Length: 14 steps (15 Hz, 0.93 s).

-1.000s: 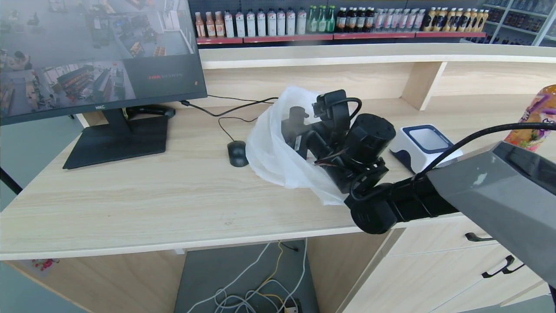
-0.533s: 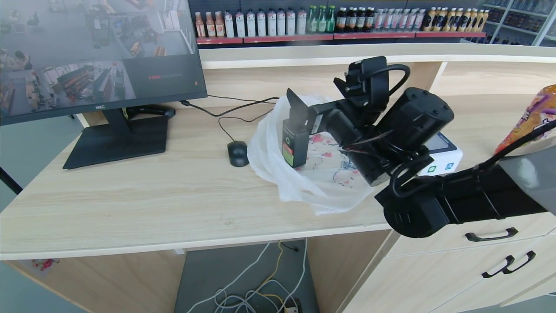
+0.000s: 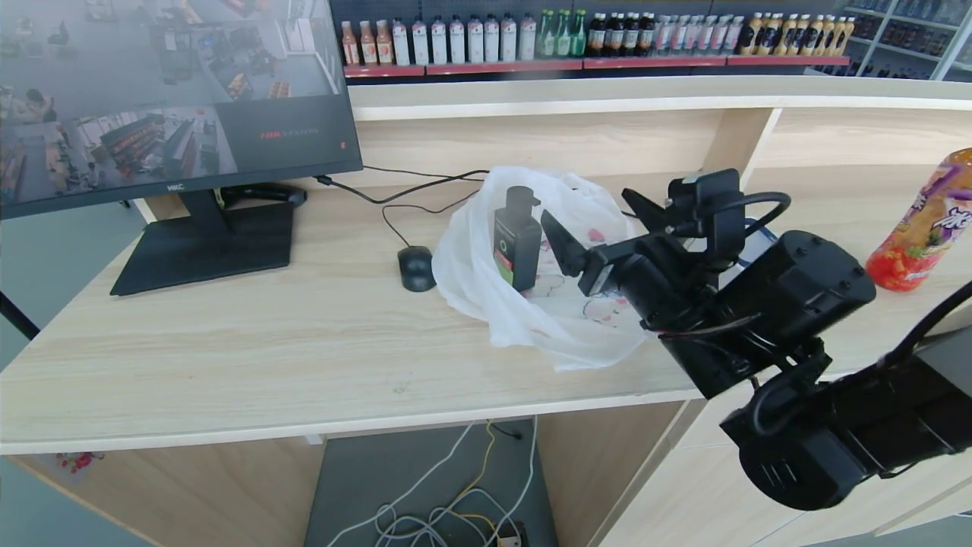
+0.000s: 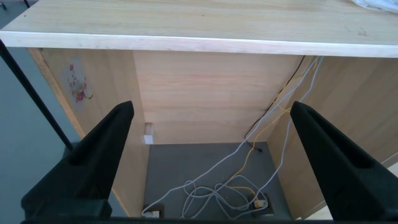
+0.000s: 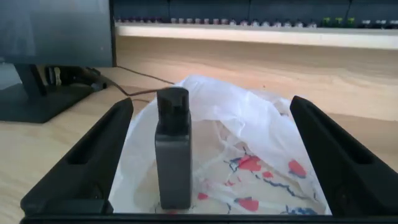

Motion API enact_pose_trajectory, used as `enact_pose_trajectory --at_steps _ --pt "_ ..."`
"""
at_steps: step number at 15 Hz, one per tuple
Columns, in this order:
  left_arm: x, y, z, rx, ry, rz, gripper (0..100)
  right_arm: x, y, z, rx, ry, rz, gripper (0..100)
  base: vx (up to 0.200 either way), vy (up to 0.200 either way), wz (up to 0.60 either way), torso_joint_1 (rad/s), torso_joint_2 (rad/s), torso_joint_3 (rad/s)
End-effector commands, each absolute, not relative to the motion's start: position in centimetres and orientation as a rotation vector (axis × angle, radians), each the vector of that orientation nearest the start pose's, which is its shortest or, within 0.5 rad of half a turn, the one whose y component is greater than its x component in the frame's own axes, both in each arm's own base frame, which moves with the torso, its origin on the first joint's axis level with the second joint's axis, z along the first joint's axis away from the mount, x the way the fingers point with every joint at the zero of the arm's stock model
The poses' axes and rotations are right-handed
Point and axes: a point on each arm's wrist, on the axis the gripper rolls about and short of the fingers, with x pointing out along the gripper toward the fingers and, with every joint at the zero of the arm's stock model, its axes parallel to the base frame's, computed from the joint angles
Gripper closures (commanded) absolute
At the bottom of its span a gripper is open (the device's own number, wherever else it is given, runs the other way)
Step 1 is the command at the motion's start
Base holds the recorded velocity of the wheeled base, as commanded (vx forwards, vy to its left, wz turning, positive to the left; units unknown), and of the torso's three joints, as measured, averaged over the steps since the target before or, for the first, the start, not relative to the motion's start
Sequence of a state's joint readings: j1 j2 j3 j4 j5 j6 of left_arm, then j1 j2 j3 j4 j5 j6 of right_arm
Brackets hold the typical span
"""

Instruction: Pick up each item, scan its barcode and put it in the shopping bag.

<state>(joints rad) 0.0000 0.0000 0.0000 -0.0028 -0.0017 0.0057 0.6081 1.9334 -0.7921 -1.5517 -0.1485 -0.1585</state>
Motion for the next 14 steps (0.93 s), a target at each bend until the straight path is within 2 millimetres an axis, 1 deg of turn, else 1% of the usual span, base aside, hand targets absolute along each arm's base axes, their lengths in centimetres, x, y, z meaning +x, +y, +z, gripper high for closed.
enact_pose_trajectory --at_steps 1,3,6,7,8,11,14 --pt "-2.3 0.0 7.6 0.006 -0.003 -0.002 0 25.1 16.4 18.8 0.012 -0.354 0.417 0 0.000 0.000 0.00 0.000 0.00 0.000" --pt "-2.3 0.0 7.6 0.006 -0.003 -0.002 0 23.9 15.5 19.3 0.023 -0.358 0.416 0 0.000 0.000 0.00 0.000 0.00 0.000" --pt "-2.3 0.0 7.6 0.005 -0.002 -0.002 0 20.2 14.0 17.5 0.002 -0.265 0.456 0 0.000 0.000 0.00 0.000 0.00 0.000" --pt "-2.3 0.0 7.6 0.005 -0.003 -0.002 0 19.8 13.8 17.4 0.000 -0.258 0.459 0 0.000 0.000 0.00 0.000 0.00 0.000" --pt "-2.3 0.0 7.6 0.003 -0.002 -0.002 0 20.1 14.0 17.5 0.004 -0.265 0.459 0 0.000 0.000 0.00 0.000 0.00 0.000" --pt "-2.3 0.0 7.6 0.003 -0.003 -0.002 0 20.4 14.3 17.4 0.004 -0.260 0.459 0 -0.200 0.000 0.00 -0.002 0.01 0.001" --pt "-2.3 0.0 7.6 0.005 -0.003 -0.002 0 21.0 14.4 17.9 0.013 -0.284 0.450 0 0.000 0.000 0.00 0.000 0.00 0.000"
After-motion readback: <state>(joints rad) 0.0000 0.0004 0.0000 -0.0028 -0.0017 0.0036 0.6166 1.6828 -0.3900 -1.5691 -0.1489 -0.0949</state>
